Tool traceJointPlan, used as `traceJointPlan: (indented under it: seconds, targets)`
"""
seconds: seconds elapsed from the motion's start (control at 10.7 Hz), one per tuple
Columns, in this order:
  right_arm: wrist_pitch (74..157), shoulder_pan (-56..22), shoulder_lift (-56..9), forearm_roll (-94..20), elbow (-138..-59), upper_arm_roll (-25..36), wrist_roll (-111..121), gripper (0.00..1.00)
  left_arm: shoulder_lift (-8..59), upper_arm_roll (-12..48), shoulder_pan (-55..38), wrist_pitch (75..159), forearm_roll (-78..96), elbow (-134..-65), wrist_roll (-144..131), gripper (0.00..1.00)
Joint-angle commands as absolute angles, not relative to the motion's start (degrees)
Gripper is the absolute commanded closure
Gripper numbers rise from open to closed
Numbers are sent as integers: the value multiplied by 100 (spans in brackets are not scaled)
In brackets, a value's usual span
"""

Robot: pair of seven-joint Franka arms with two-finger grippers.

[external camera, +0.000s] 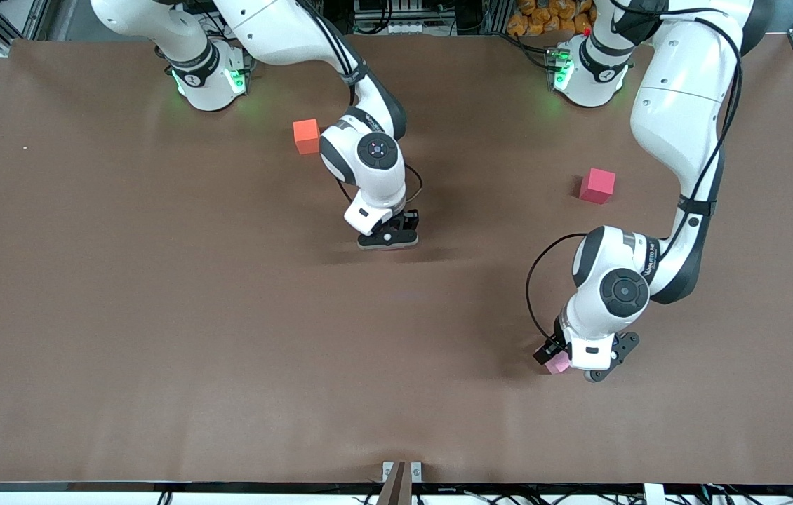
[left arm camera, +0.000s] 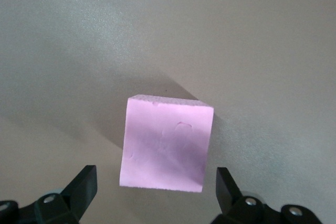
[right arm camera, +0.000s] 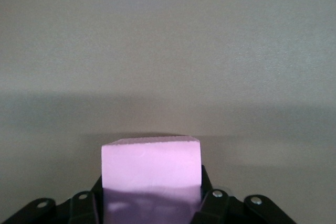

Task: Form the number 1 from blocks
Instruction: 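Grasp the second pink cube with the left gripper while the right gripper withdraws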

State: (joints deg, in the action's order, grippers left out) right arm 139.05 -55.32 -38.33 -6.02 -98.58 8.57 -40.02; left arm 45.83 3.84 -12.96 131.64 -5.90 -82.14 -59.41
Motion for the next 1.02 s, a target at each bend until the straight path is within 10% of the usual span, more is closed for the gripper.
traceJointPlan:
  seconds: [0.0,0.65,0.74,0.84,0.93]
  targets:
    - [13948,-5616,-3744,-668,-9967,932,-4078,0,4728,316,-1354,13254,-738,-8068,-5933,0]
    - [13135,-4441,-2297,-633,-10617,905,-3834,0,5044,167,-1423,13587,-825,-8077,-5783,0]
    - [12696,-4108,-1998,-633,-10600,844,-3684,0,5062,176,-1459,13623,-1078,-8086,-5792,26]
    - [12300,-3783,-1665,-607,-10582,783,-3474,0,5045,176,-1450,13623,-1142,-8103,-5792,92]
    - [12000,-3553,-1400,-572,-10530,774,-3176,0,5019,176,-1450,13614,-1160,-8104,-5792,100]
